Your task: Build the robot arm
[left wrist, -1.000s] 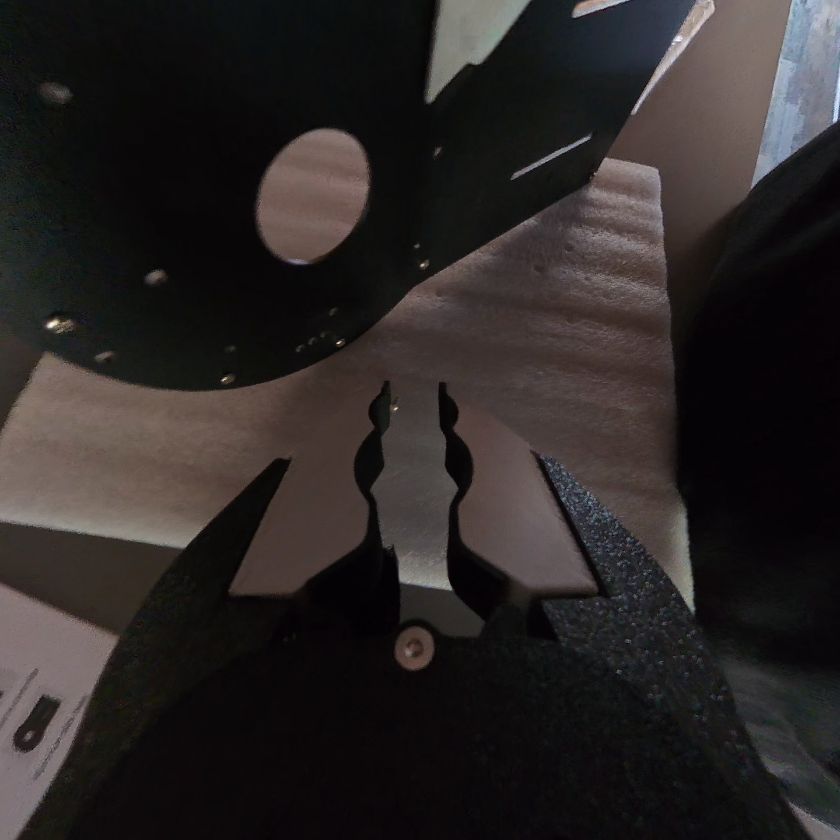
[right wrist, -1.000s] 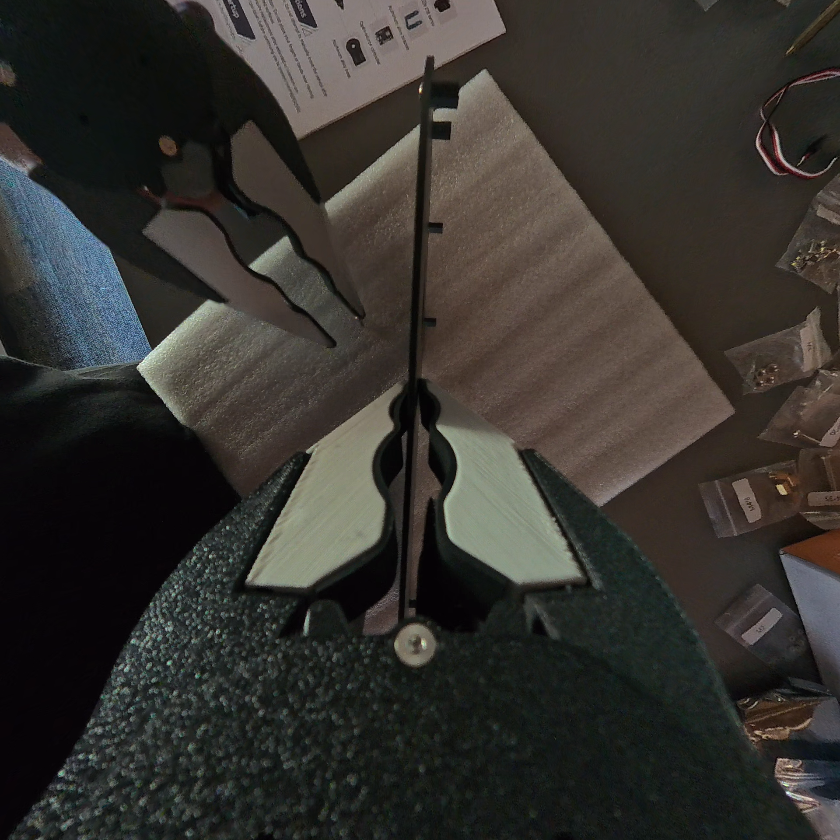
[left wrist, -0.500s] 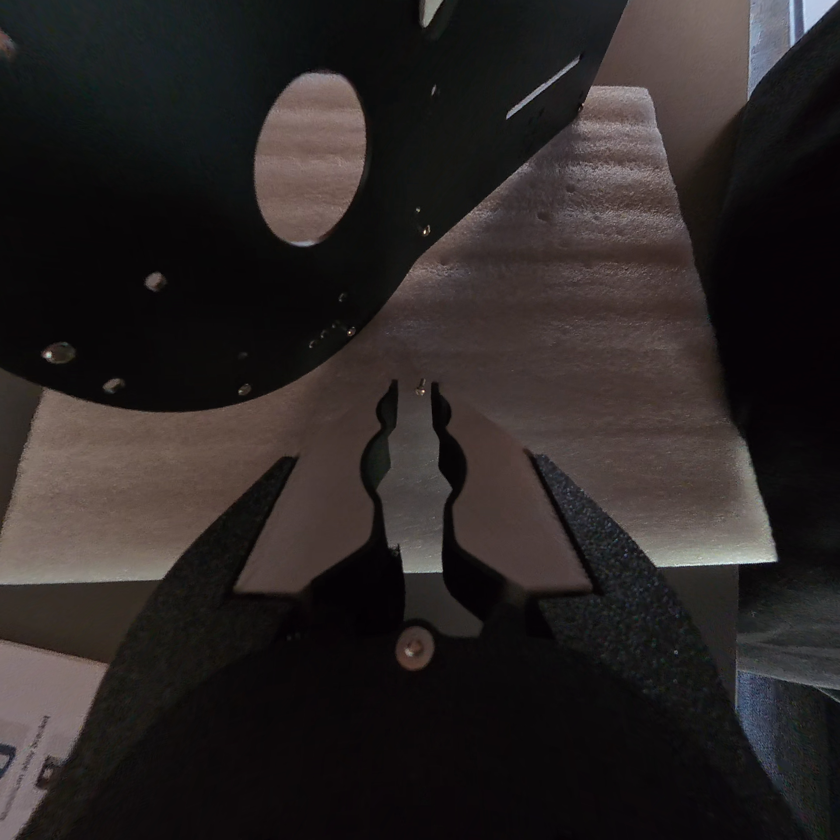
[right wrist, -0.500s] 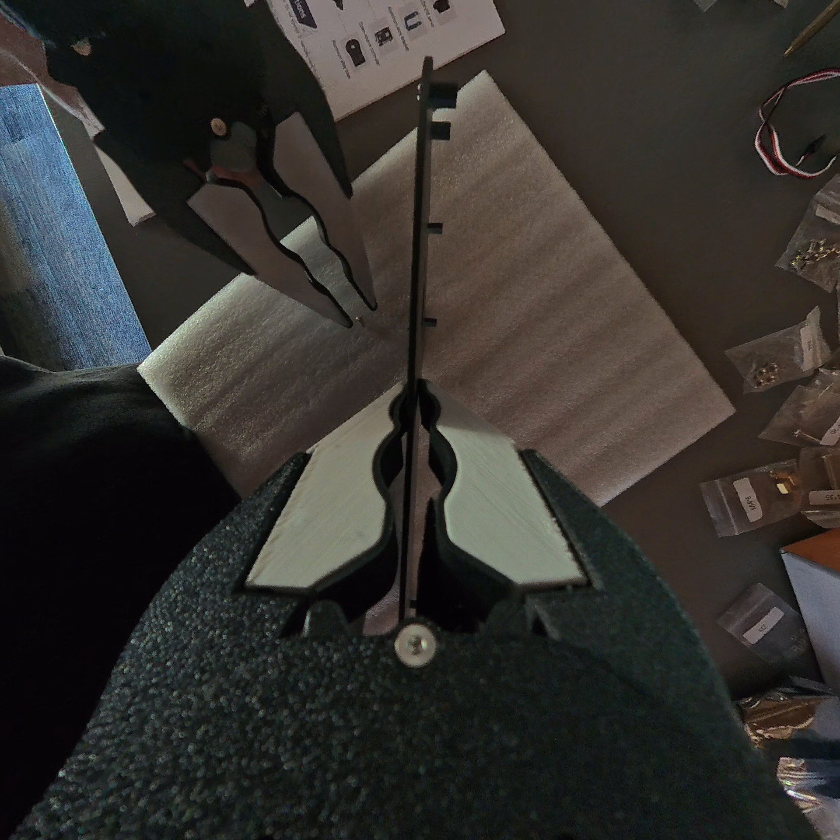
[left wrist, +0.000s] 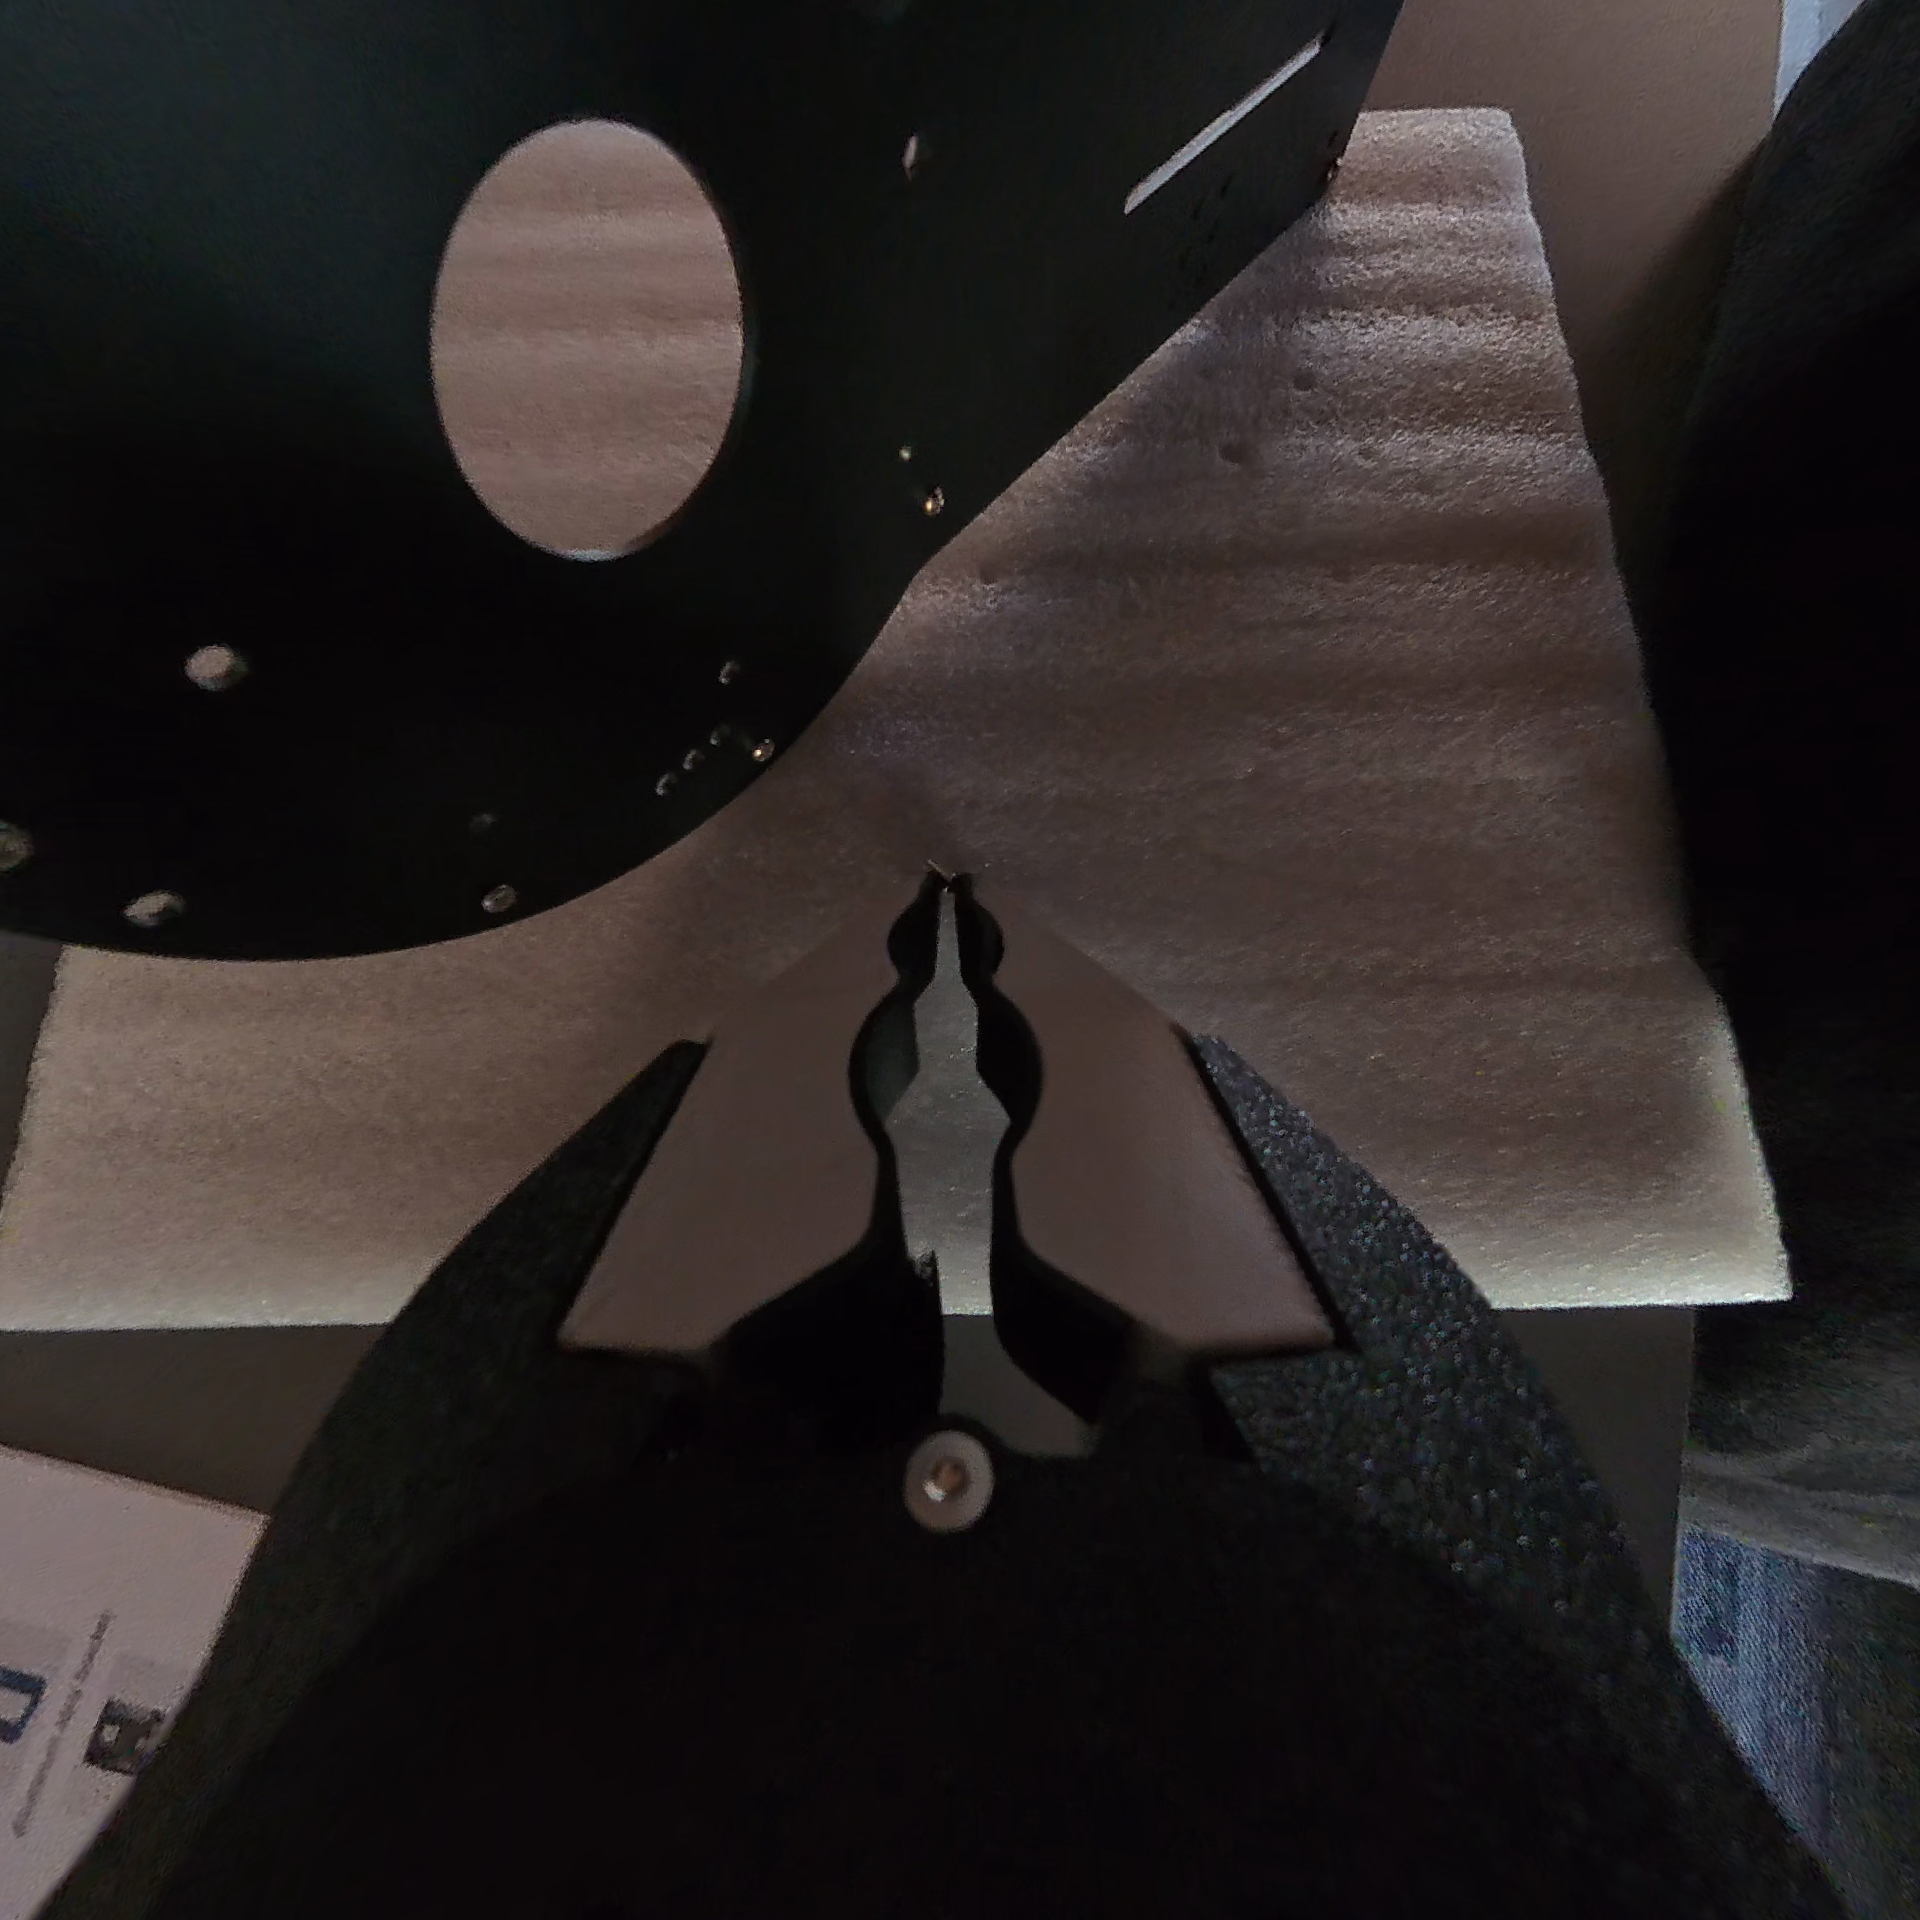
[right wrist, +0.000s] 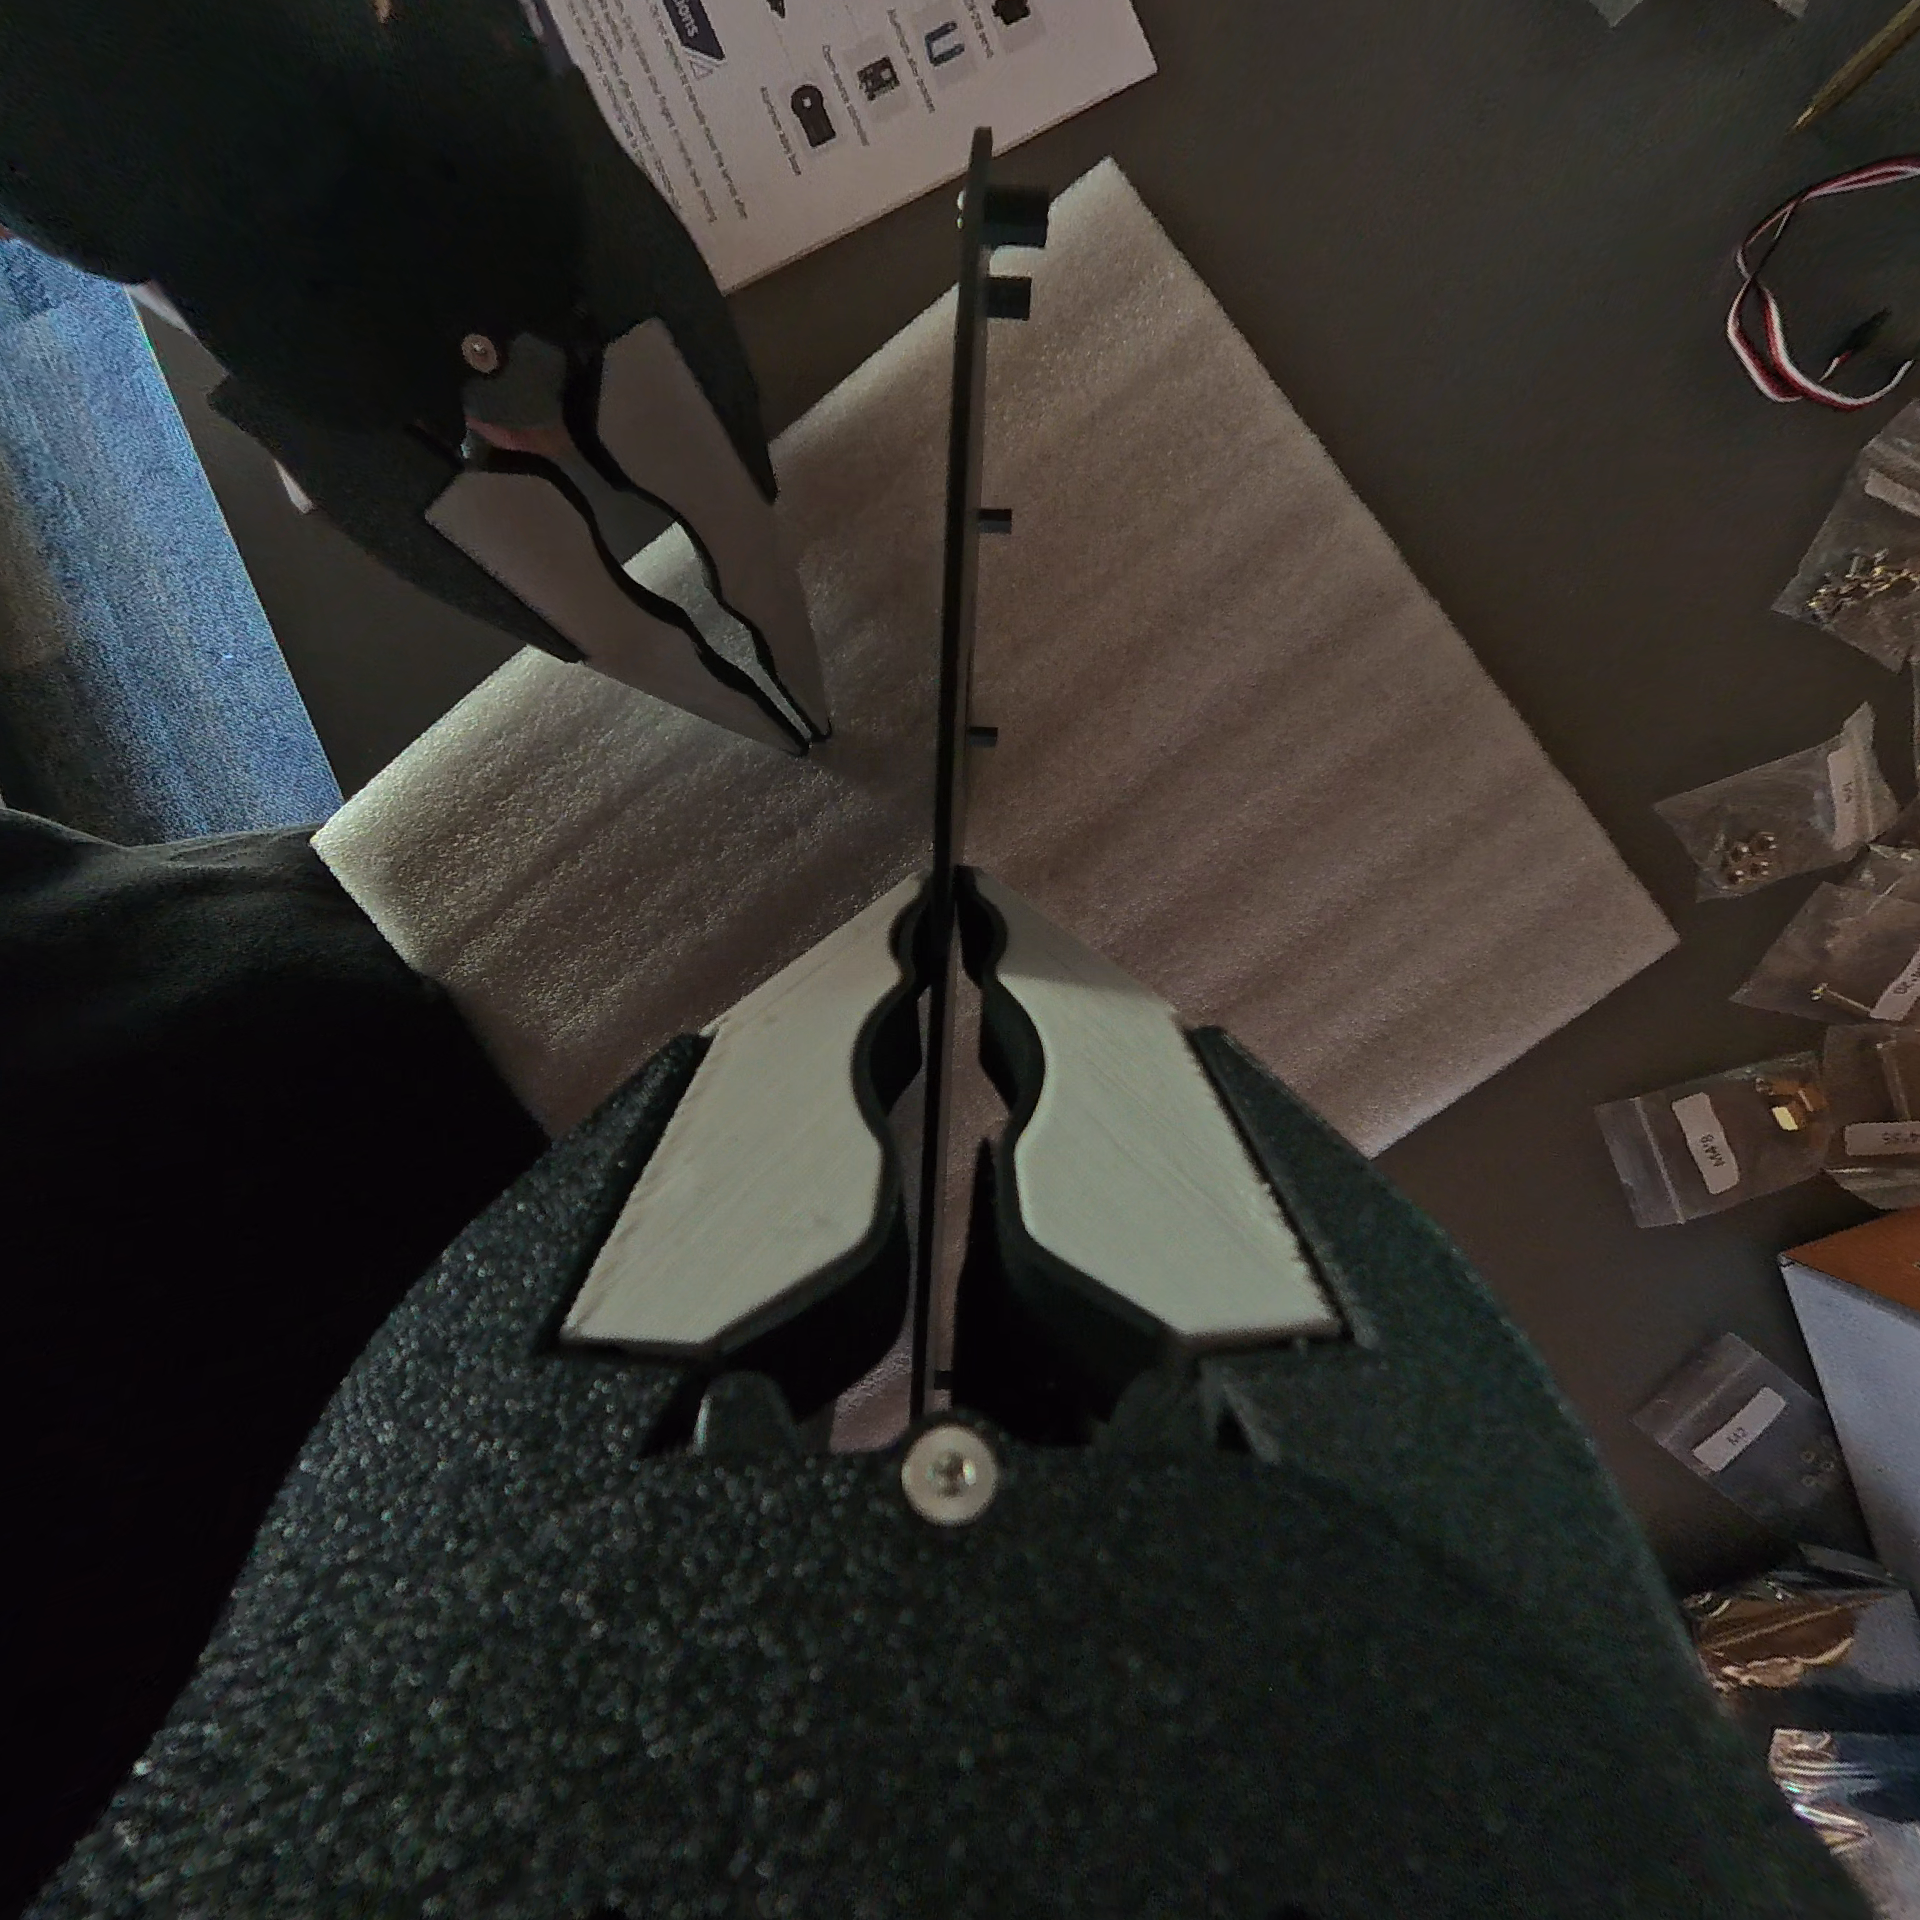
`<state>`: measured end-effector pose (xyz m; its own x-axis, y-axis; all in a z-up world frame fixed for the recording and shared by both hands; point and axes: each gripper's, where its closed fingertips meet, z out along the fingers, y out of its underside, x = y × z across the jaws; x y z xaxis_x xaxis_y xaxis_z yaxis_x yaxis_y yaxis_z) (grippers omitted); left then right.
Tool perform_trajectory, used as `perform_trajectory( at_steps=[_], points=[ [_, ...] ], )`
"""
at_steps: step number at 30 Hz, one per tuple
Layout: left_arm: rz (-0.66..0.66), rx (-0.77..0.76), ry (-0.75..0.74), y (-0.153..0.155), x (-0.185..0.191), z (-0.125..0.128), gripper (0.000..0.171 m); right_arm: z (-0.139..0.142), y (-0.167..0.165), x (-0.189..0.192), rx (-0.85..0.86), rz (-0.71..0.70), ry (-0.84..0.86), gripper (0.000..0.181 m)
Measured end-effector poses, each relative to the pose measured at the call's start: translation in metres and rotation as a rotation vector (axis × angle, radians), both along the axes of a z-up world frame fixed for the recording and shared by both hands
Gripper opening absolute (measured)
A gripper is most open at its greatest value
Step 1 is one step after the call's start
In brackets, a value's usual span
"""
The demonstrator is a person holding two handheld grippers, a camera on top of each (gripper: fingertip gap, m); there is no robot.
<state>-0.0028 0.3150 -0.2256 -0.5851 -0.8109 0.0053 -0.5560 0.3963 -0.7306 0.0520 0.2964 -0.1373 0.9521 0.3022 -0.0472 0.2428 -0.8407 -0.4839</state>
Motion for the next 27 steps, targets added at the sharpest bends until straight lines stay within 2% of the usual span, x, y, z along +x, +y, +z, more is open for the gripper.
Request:
perform_trajectory(
  at_steps=[10, 19, 27],
  points=[
    [0.15, -0.003, -0.087, -0.001, 0.0, 0.019, 0.001, 0.0, 0.0, -0.001, 0.001, 0.003, 0.002, 0.002],
    [0.251, -0.039, -0.384, 0.005, 0.025, 0.108, 0.0, 0.0, 0.0, 0.0, 0.002, 0.009, 0.001, 0.002],
    [0.225, -0.087, -0.498, 0.003, 0.039, 0.141, 0.0, 0.0, -0.001, -0.002, 0.003, 0.013, 0.0, 0.002]
  ],
)
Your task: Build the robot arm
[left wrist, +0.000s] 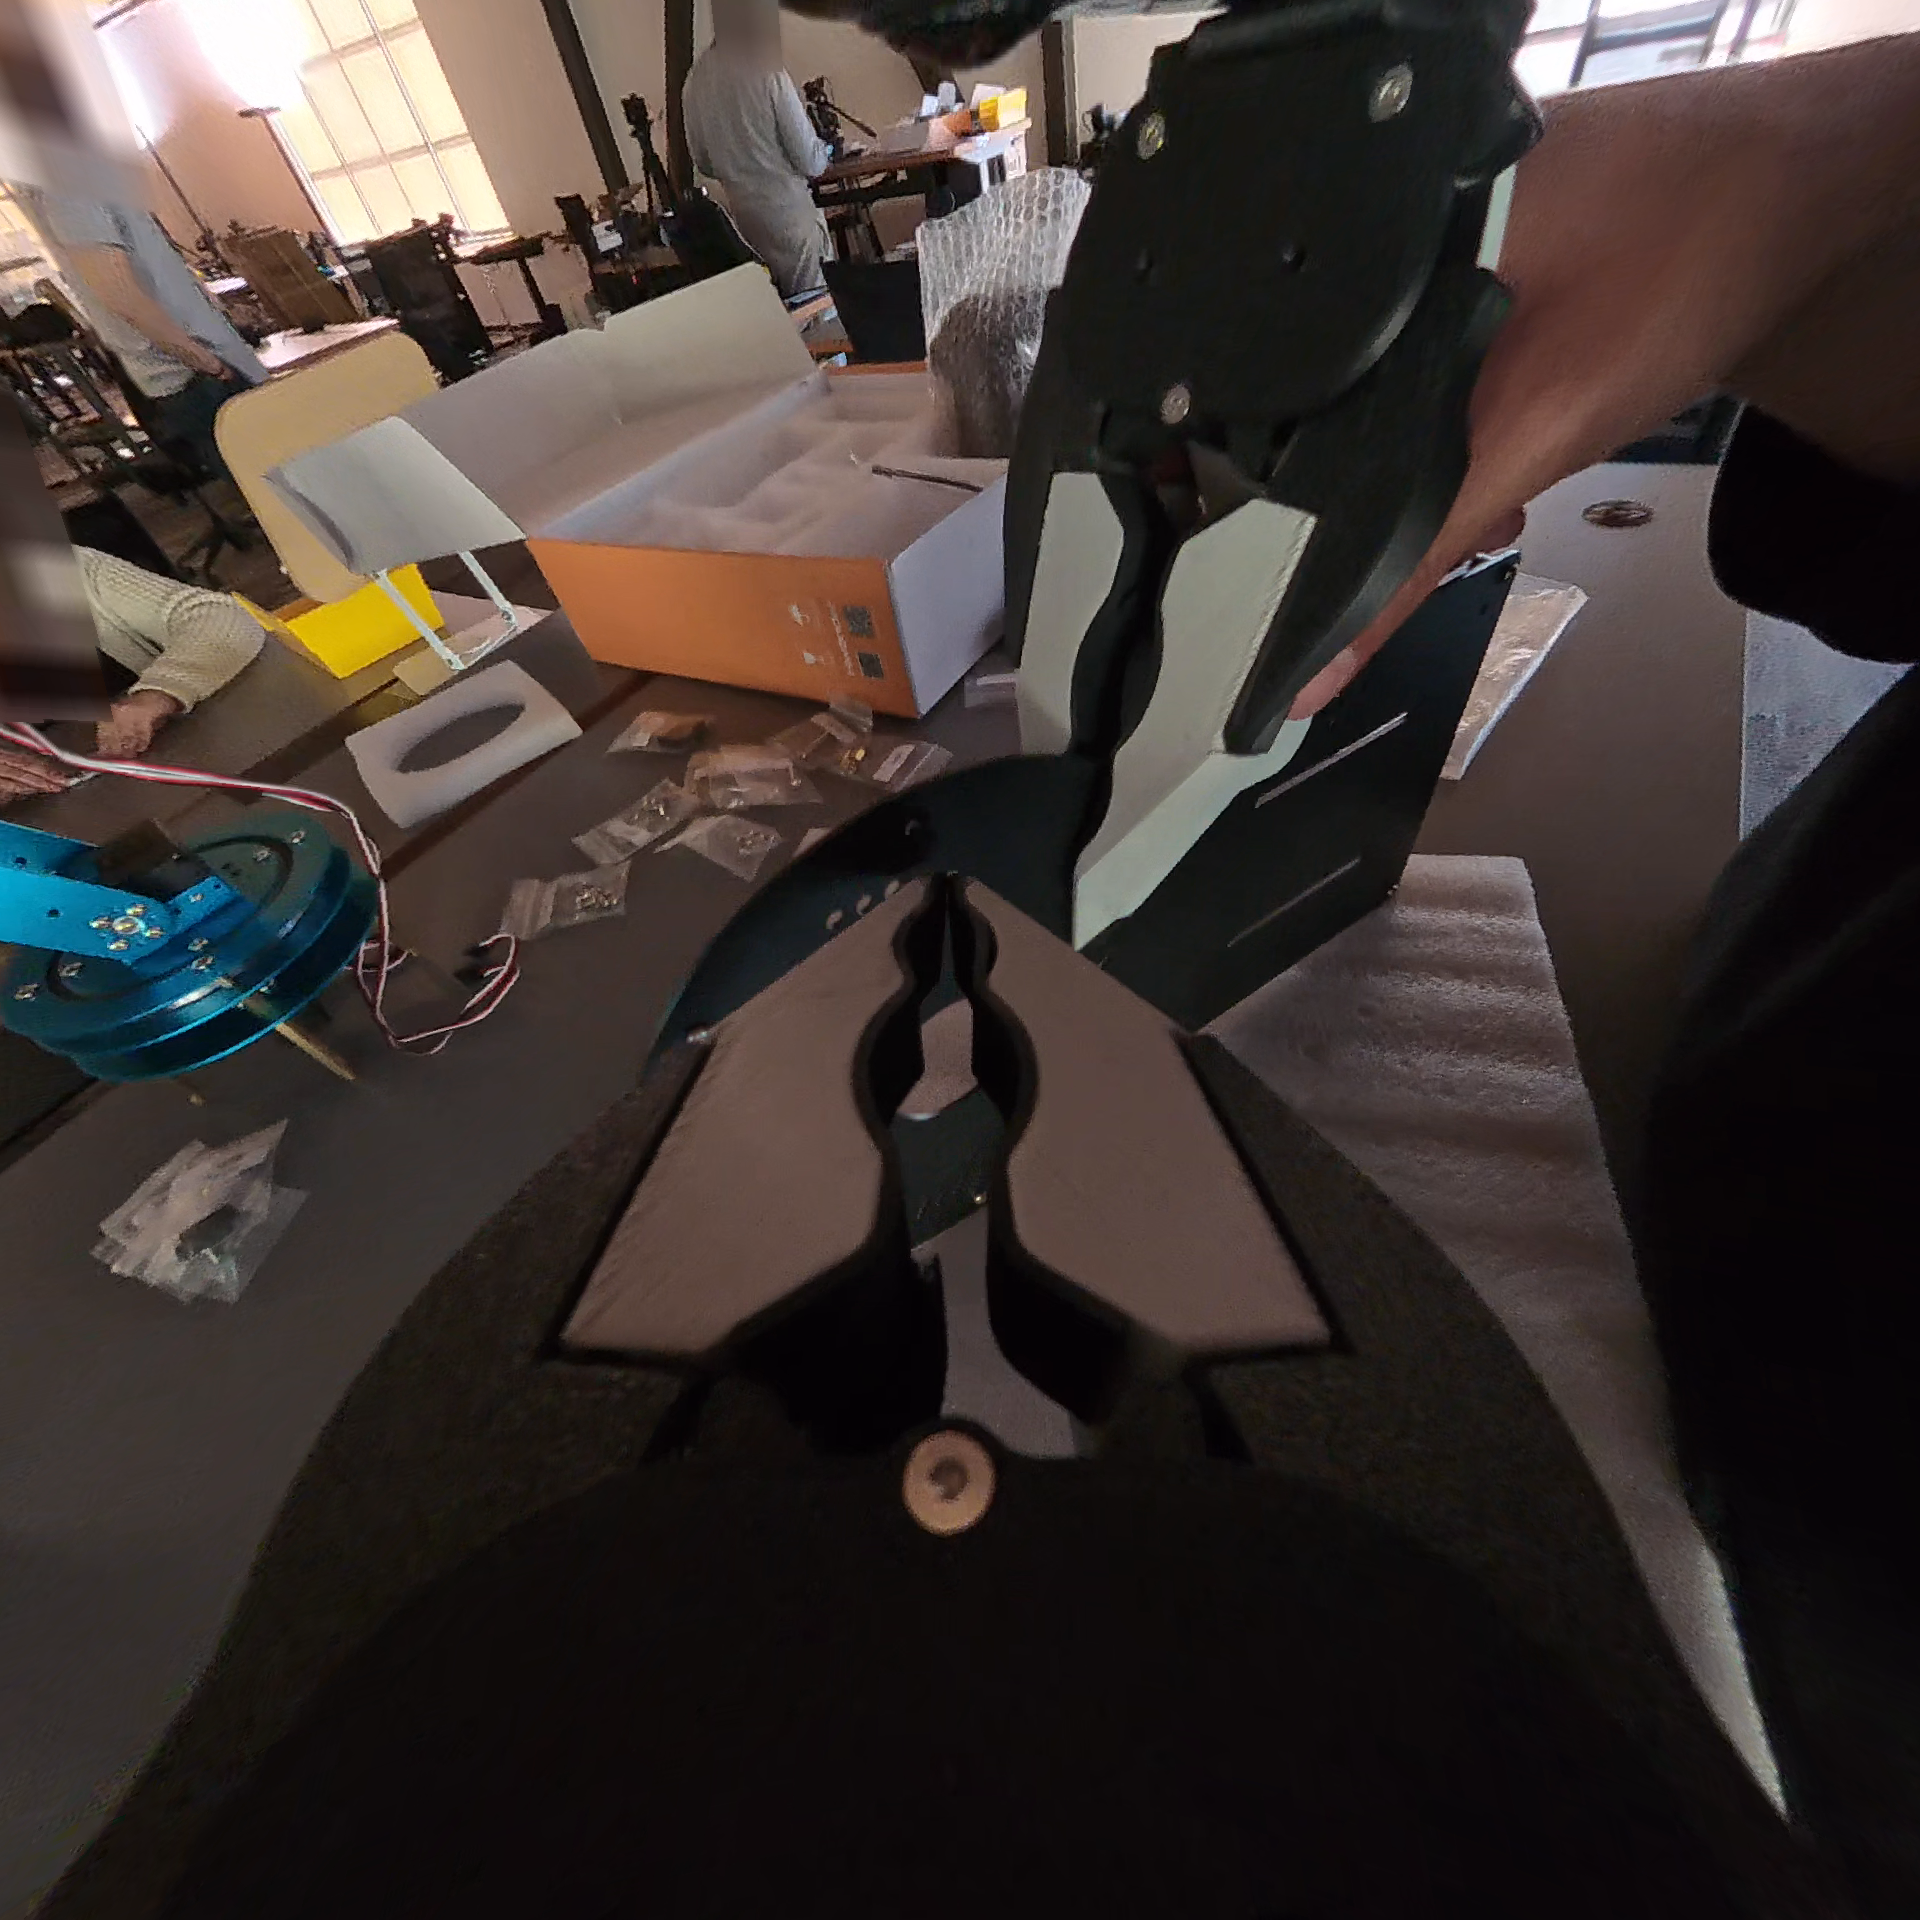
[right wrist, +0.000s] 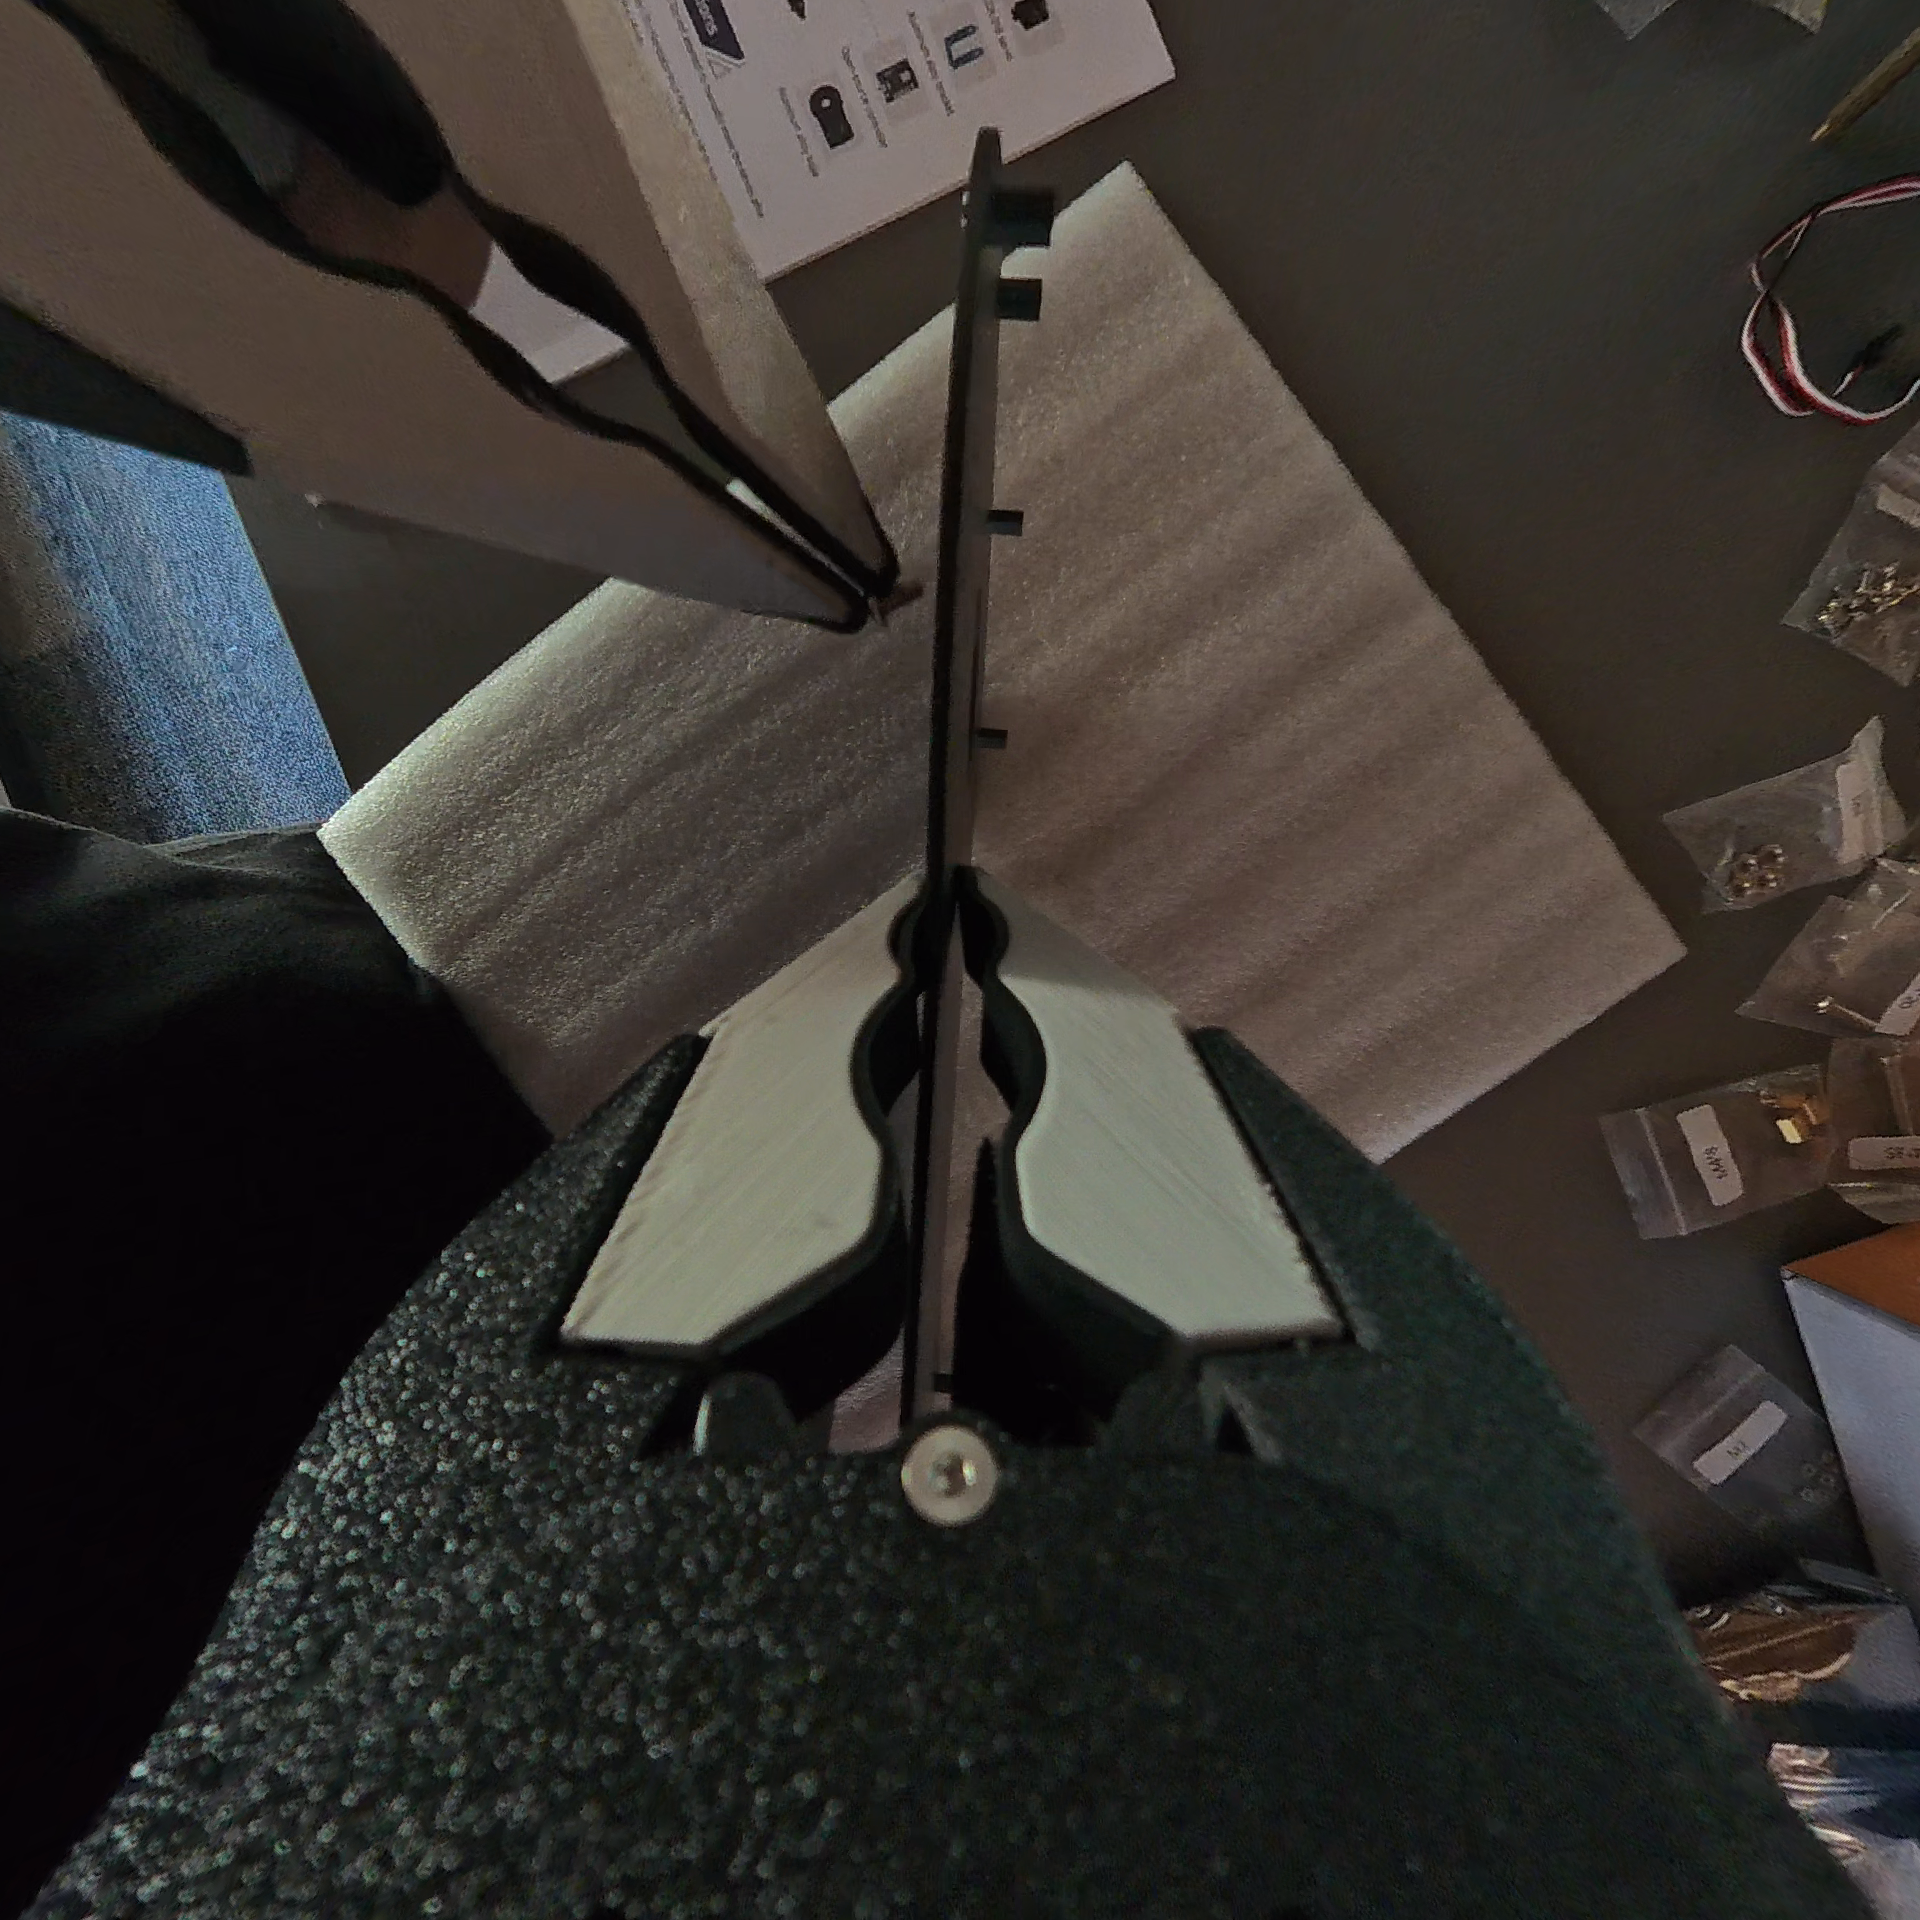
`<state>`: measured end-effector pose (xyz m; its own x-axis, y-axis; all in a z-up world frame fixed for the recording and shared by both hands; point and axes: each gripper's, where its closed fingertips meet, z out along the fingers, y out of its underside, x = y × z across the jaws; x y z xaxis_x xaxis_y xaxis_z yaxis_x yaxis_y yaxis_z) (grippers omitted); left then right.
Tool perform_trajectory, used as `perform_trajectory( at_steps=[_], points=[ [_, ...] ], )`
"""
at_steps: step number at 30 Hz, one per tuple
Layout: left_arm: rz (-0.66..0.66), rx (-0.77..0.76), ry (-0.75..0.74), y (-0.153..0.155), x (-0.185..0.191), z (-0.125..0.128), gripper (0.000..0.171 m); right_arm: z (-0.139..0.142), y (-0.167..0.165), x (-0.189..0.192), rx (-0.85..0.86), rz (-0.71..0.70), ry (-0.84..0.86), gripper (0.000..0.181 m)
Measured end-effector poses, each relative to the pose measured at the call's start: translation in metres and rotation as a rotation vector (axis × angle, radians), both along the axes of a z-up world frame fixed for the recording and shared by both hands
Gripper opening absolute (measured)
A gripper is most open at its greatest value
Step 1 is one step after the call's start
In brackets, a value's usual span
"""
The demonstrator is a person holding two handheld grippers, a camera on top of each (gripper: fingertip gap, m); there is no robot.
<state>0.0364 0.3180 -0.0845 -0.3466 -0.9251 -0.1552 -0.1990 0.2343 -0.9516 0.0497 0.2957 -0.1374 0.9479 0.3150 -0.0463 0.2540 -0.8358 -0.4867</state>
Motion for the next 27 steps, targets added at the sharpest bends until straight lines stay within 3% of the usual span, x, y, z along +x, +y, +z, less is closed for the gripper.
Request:
perform_trajectory(
  at_steps=[27],
  points=[
    [-0.002, 0.056, -0.036, -0.0001, 0.0054, 0.0074, 0.0, -0.0006, 0.0006, 0.0015, -0.006, 0.0, -0.023, 0.002]
  ],
)
